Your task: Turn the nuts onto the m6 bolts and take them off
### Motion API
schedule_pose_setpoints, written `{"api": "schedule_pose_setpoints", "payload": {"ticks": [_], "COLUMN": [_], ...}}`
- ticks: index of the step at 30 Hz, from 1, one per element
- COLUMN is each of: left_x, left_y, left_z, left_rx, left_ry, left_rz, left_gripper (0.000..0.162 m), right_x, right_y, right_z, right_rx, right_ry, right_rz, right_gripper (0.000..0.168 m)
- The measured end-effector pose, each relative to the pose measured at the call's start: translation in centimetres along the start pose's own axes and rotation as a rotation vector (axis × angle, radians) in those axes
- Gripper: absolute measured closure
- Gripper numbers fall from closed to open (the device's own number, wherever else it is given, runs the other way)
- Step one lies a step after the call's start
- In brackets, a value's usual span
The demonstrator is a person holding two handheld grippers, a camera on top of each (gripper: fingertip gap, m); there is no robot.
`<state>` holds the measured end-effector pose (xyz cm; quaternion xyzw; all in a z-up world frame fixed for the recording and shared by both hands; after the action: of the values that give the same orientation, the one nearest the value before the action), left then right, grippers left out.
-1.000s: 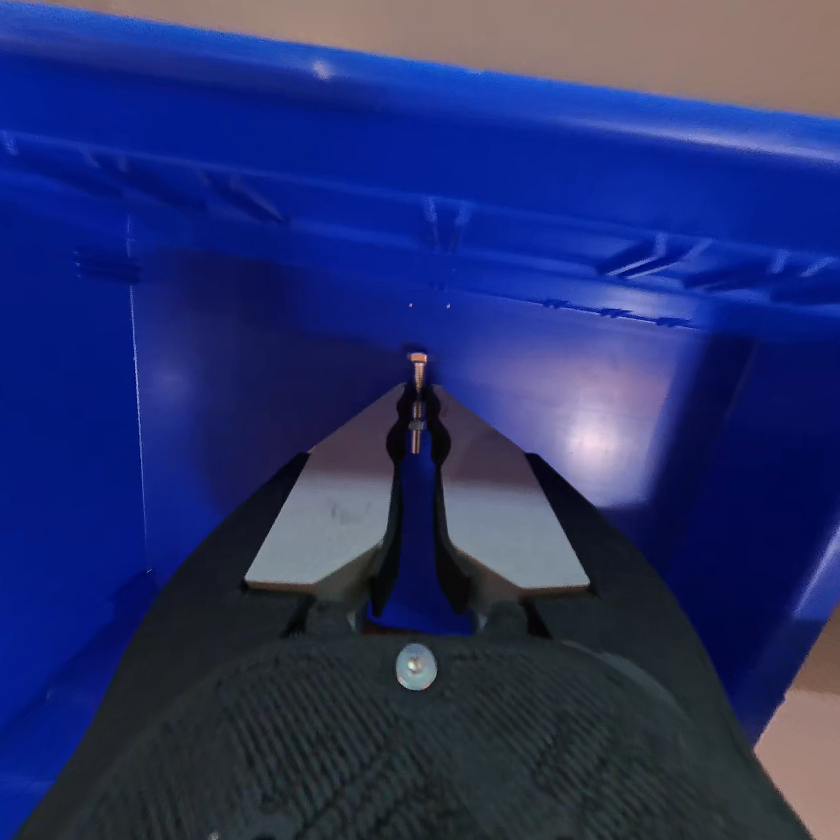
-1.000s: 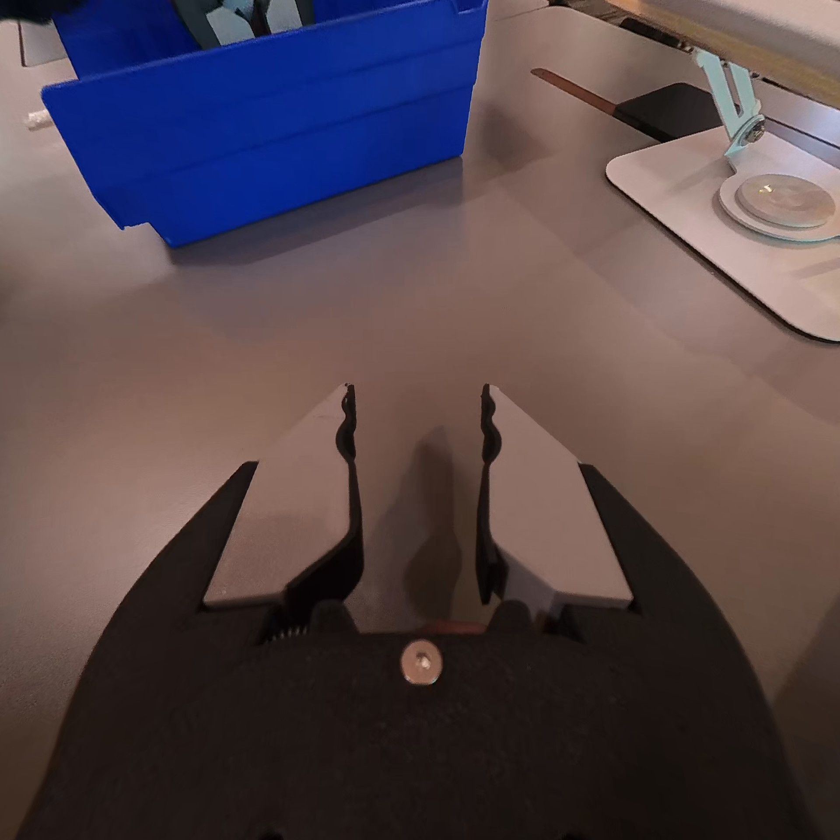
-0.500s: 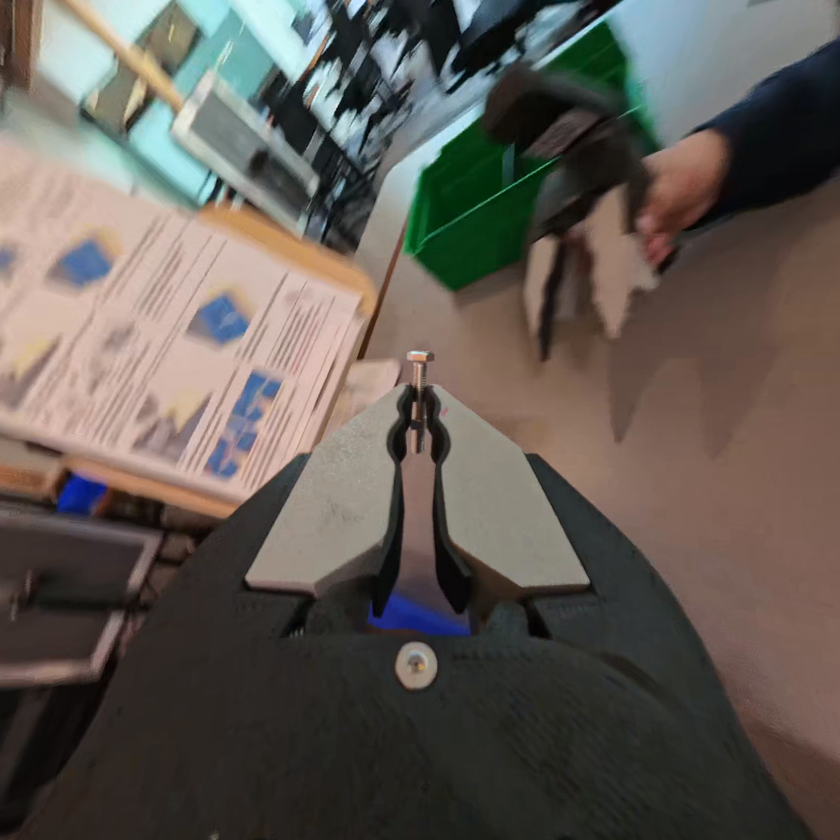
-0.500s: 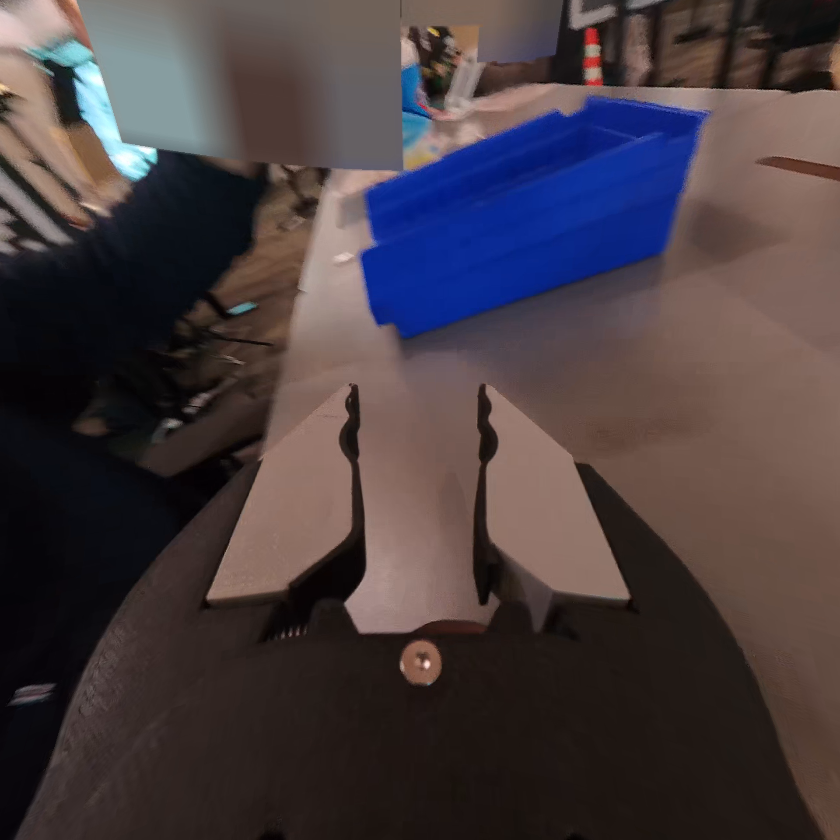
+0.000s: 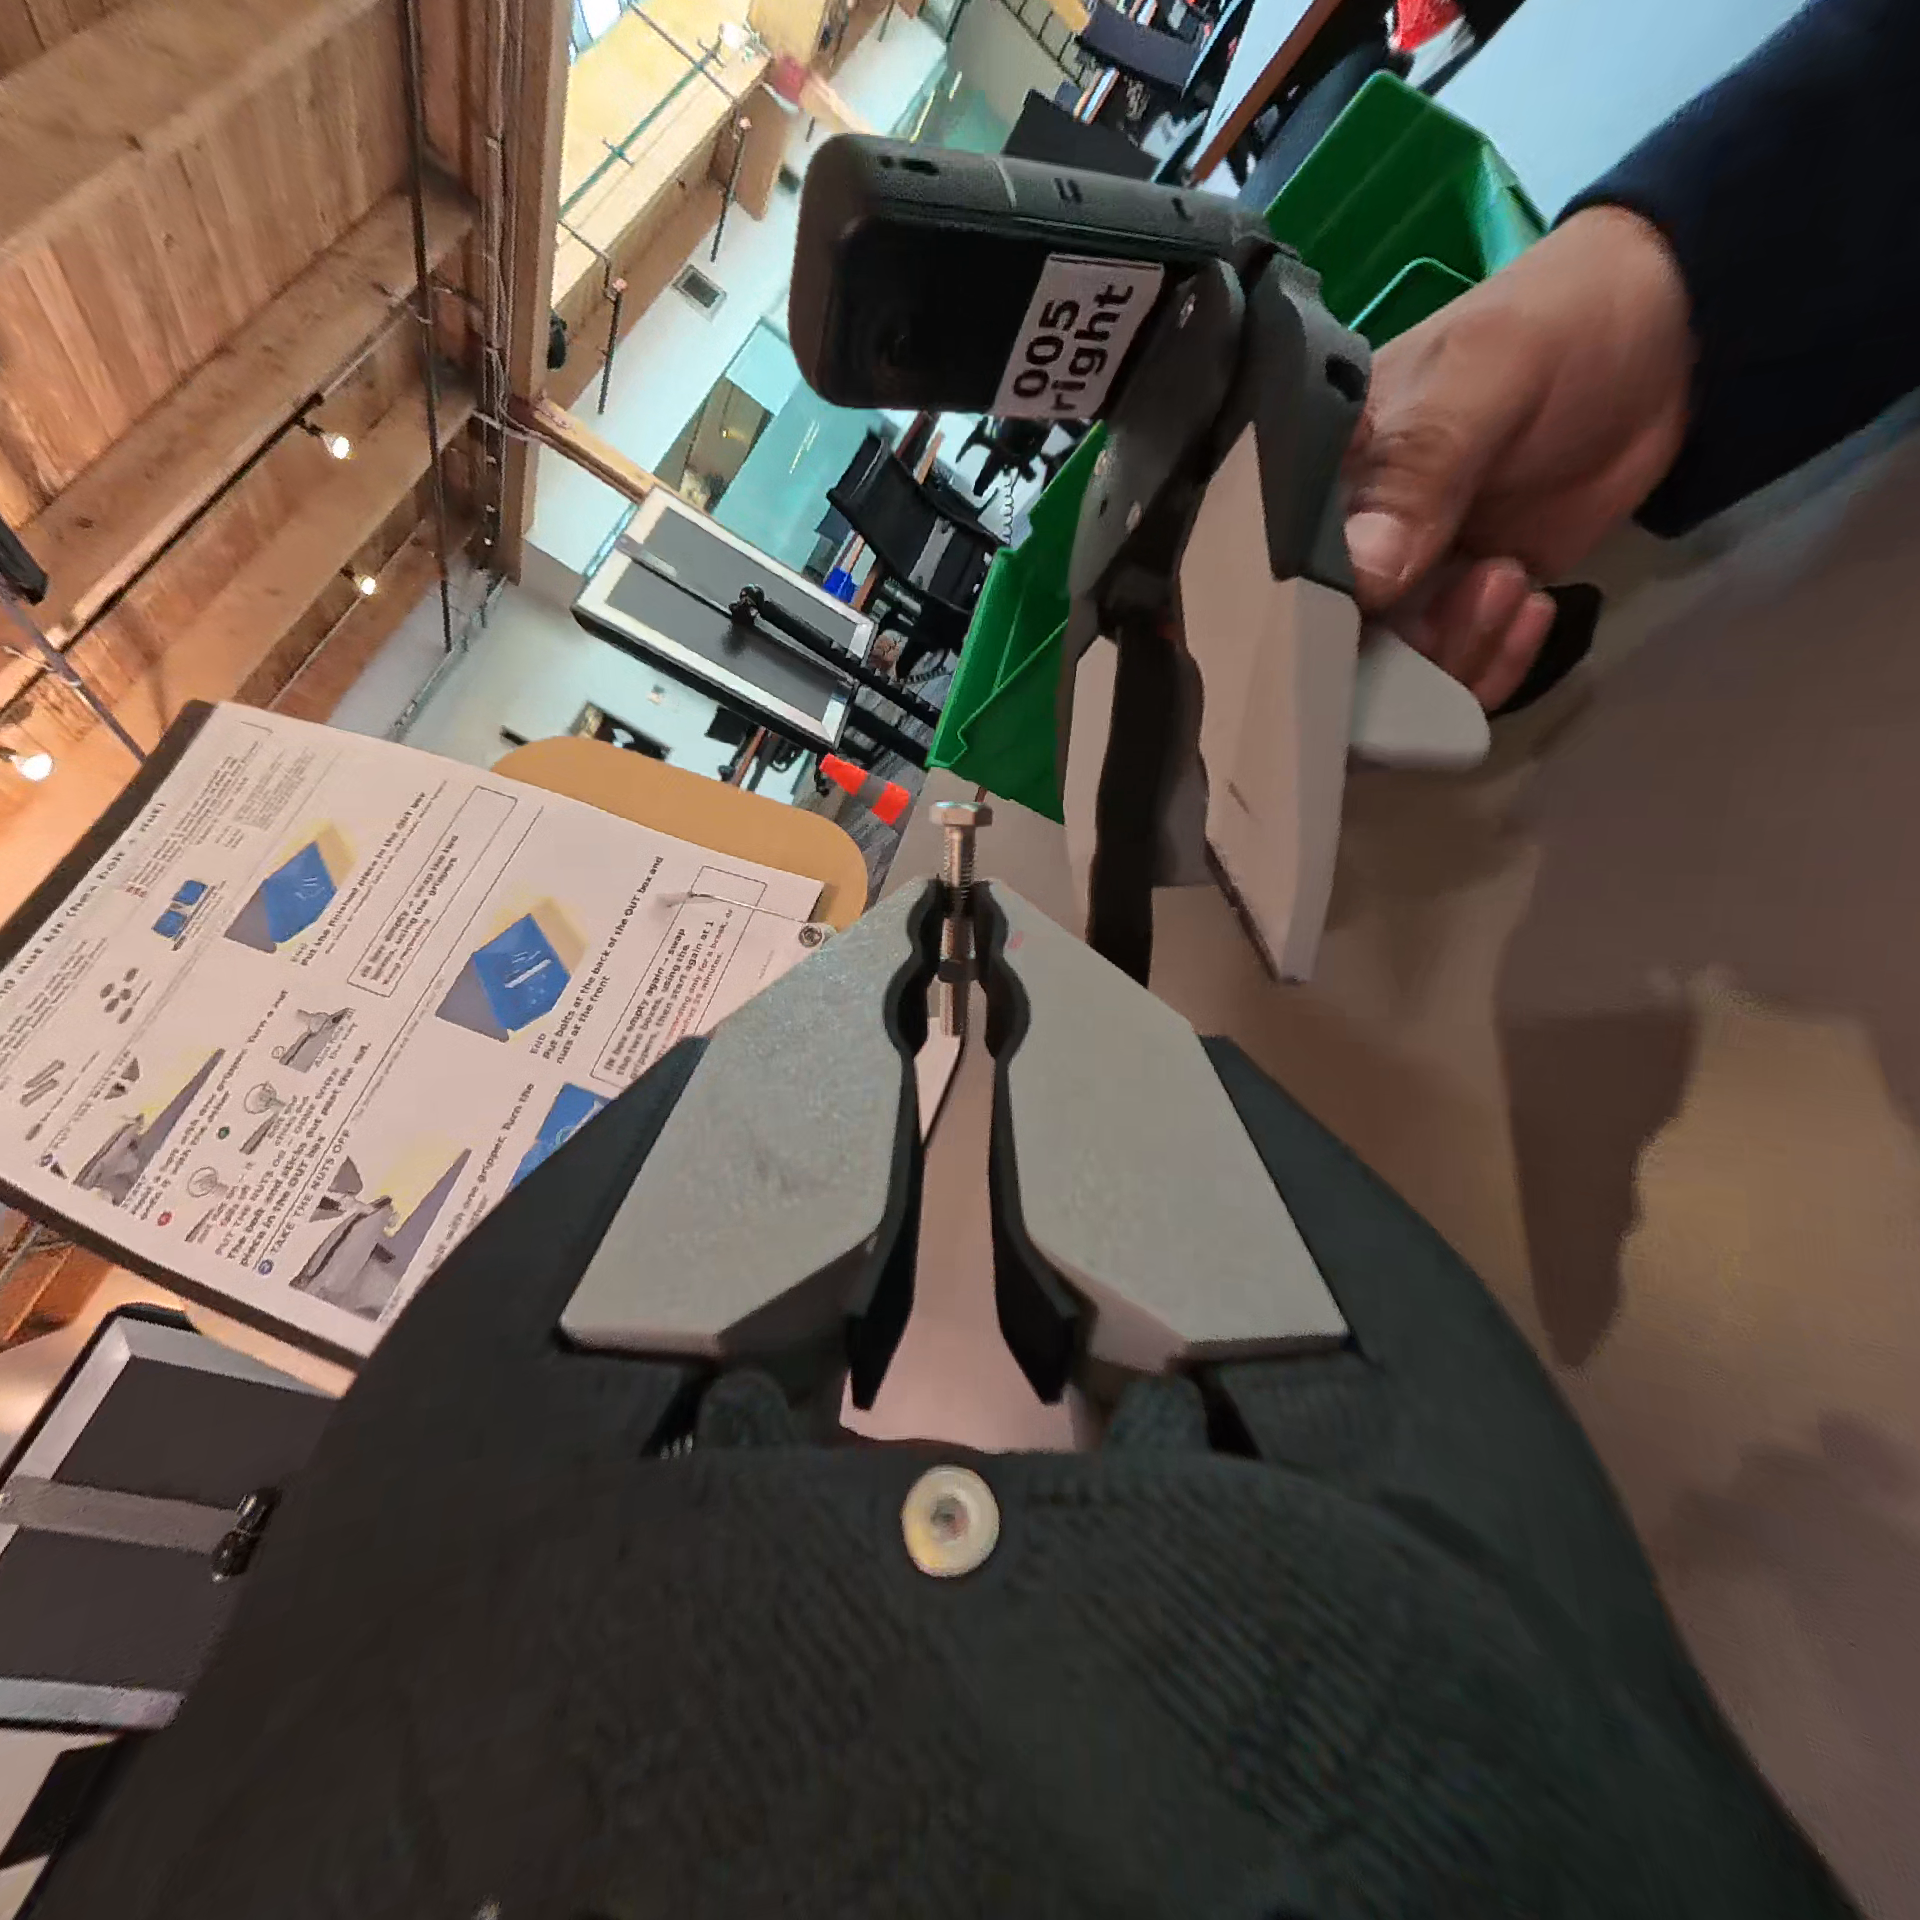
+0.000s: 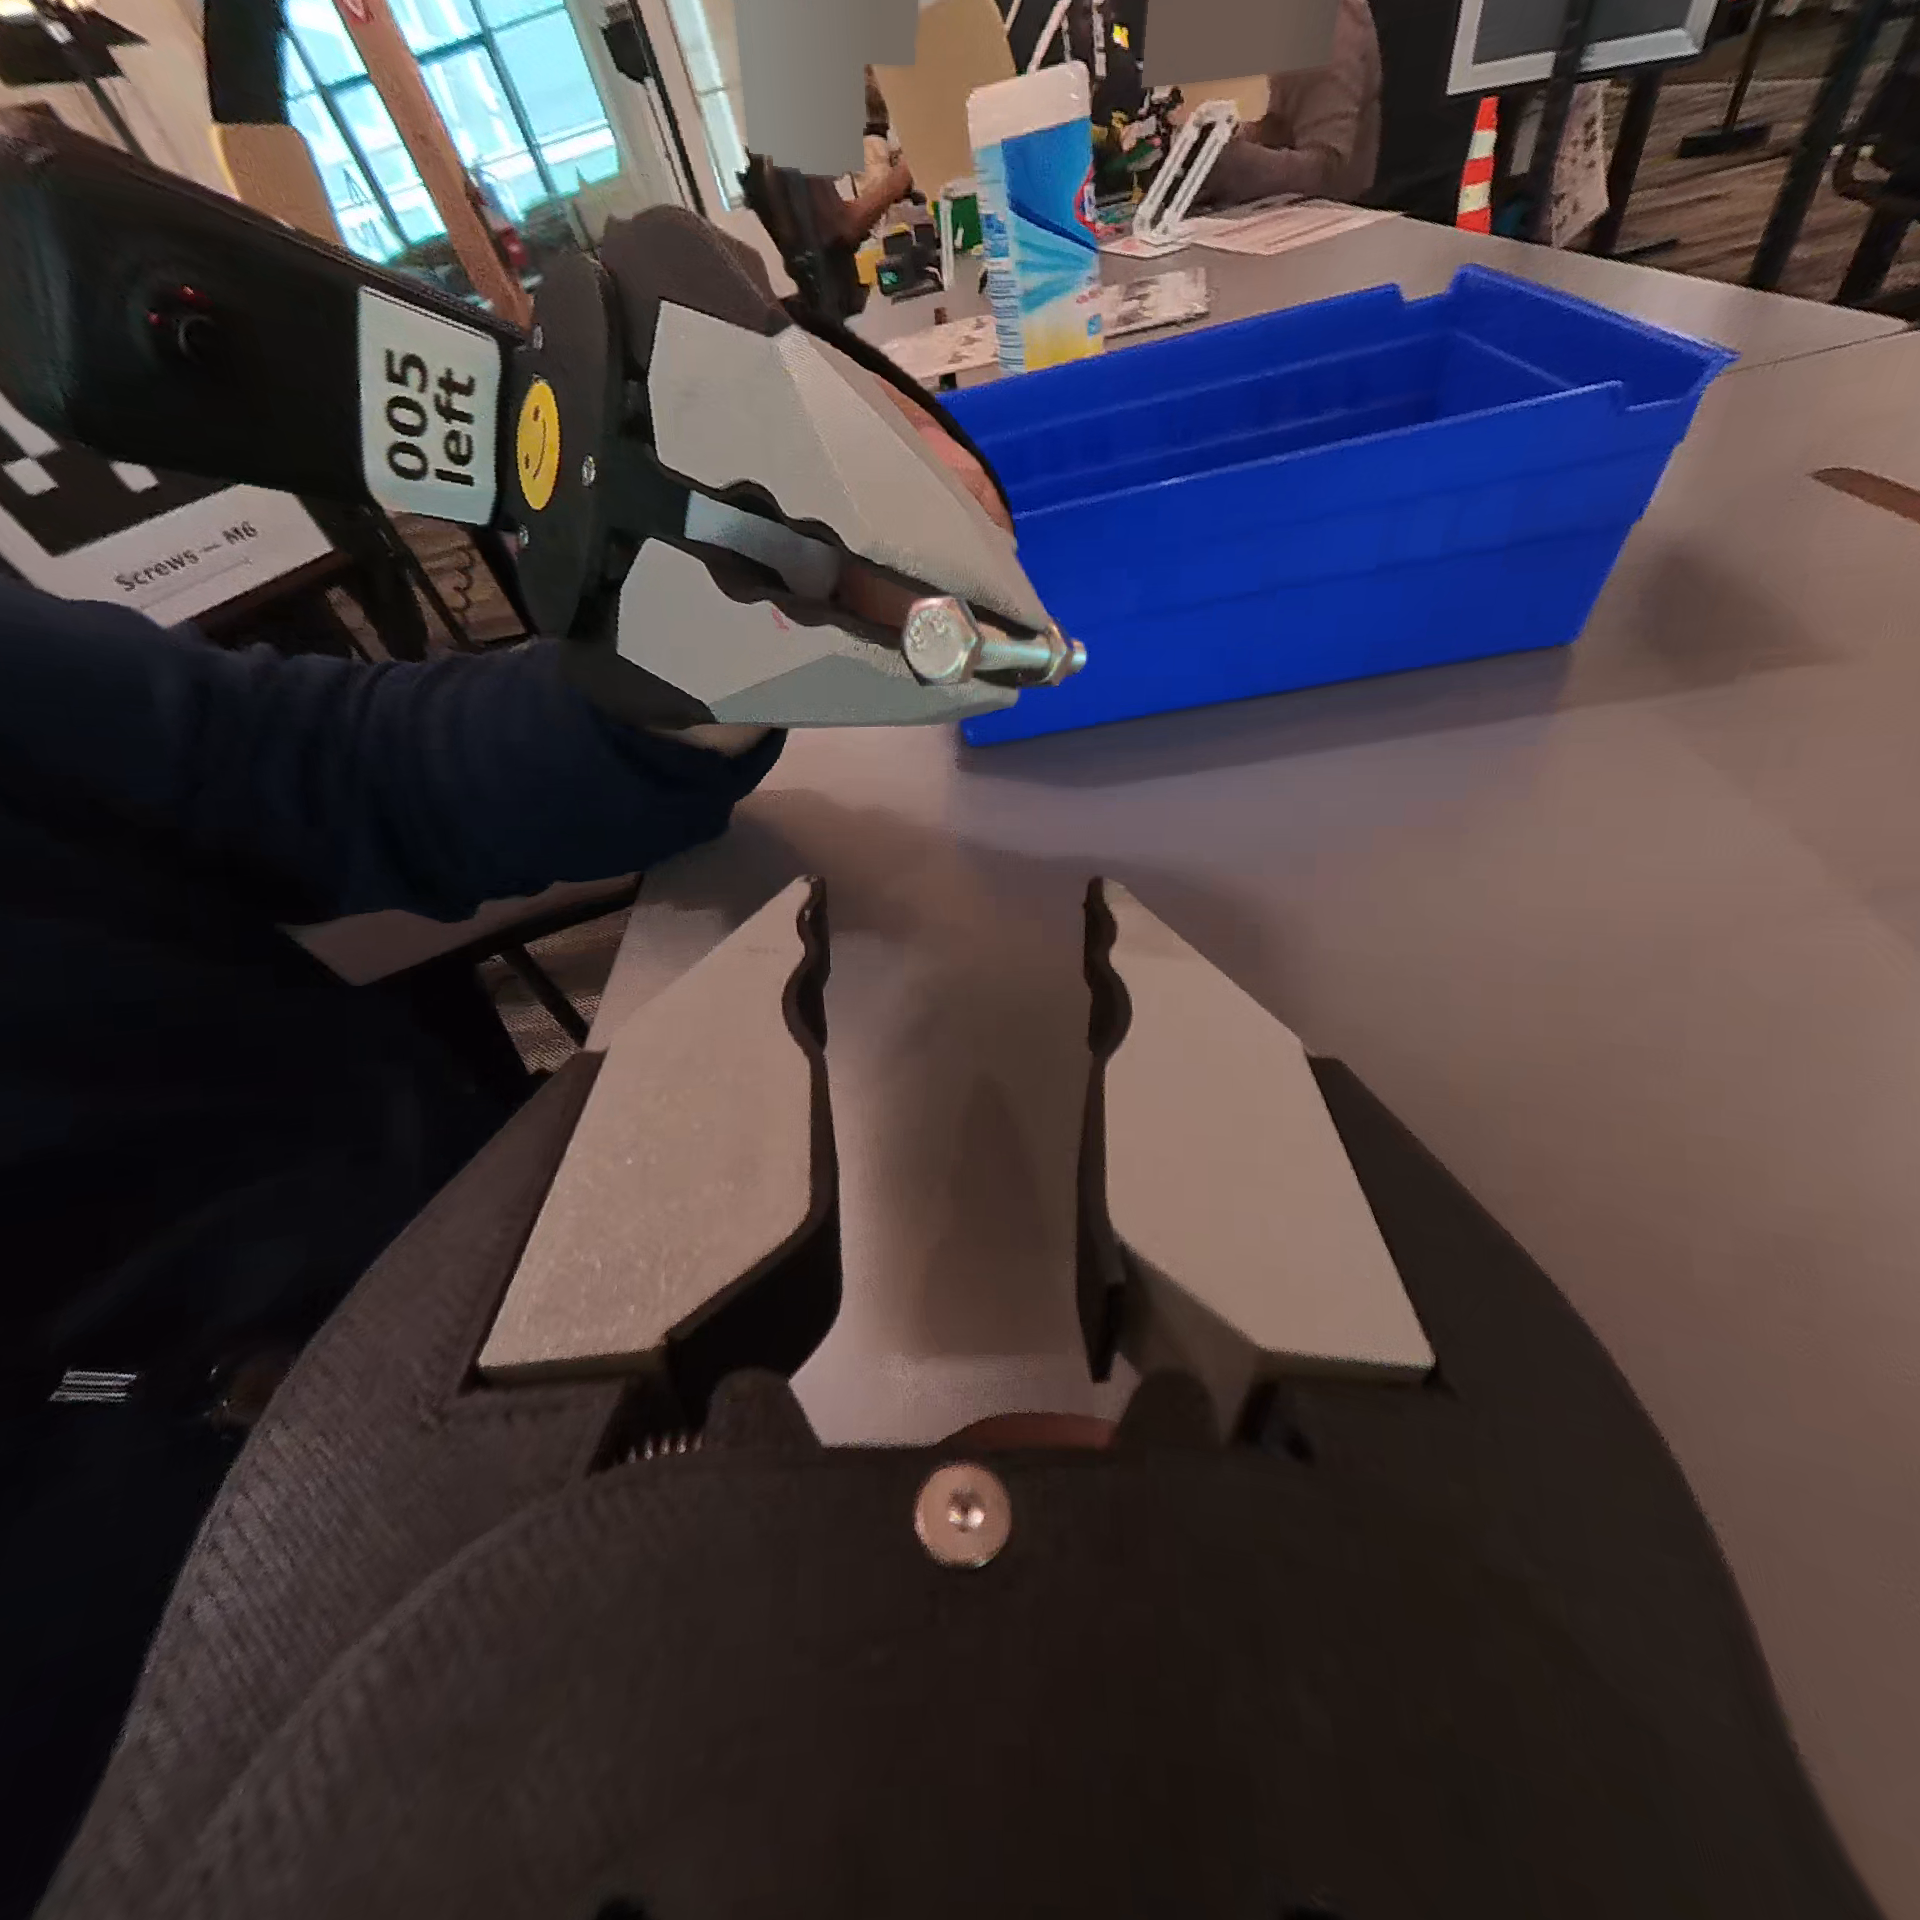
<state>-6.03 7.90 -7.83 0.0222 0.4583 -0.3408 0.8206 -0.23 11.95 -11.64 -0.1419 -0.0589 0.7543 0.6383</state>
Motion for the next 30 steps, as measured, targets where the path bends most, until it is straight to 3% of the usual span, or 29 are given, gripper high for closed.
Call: {"api": "schedule_pose_setpoints", "payload": {"ticks": [5,11,21,30], "left_x": [0.3,-1.0,-0.2,1.0], "left_y": [-0.1,-1.6,-1.1,-0.4], "left_z": [-0.8,-1.4,-0.5,0.1], "left_rx": [0.153,0.247,0.301,0.266], "left_ry": [-0.108,-0.206,-0.203,-0.146], "left_rz": [-0.034,0.035,0.023,0.018], "left_gripper": [0.158,0.159,0.158,0.158], "right_x": [0.7,1.1,1.5,1.2], "right_y": [-0.3,-0.2,-0.8,-1.1], "right_z": [-0.1,0.0,1.0,1.3], "right_rx": [0.014,0.035,0.152,0.194], "right_ry": [0.029,0.090,0.240,0.129], "right_rz": [0.002,0.030,0.090,0.046], "right_gripper": [0.118,0.115,0.109,0.109]}}
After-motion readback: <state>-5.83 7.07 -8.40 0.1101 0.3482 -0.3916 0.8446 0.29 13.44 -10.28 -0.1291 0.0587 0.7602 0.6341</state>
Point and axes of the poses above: each gripper's, where its closed fingertips meet, y out along the fingers, z out of its top, x = y × z across the jaws, the point moved 5 cm from there along -y, back along the fingers, and after that the axes turned 15 degrees about -z, right-handed, at the moved point
